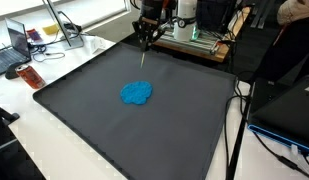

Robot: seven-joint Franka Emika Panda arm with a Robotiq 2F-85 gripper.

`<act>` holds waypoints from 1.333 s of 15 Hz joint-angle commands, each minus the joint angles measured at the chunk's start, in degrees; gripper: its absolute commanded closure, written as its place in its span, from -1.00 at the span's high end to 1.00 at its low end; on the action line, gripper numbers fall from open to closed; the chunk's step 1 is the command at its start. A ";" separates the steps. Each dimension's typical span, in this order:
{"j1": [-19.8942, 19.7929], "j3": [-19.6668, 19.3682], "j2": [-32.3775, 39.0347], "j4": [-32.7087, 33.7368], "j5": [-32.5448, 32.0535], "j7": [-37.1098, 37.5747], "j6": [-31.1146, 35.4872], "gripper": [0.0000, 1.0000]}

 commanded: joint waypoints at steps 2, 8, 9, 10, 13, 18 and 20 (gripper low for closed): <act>12.81 -12.18 0.86 6.97 3.22 -5.08 4.29 -0.94; 26.43 -26.72 4.74 14.54 6.58 -11.60 4.25 -0.94; 27.65 -28.24 5.50 15.56 7.38 -12.92 3.90 -0.94; 28.89 -29.72 6.24 16.61 8.00 -13.89 3.90 -0.94; 31.00 -32.79 8.66 19.44 9.99 -17.15 3.61 -0.94; 33.05 -35.52 13.01 23.73 12.24 -21.08 4.10 -0.94; 33.82 -36.26 15.07 25.34 12.66 -22.05 4.40 -0.94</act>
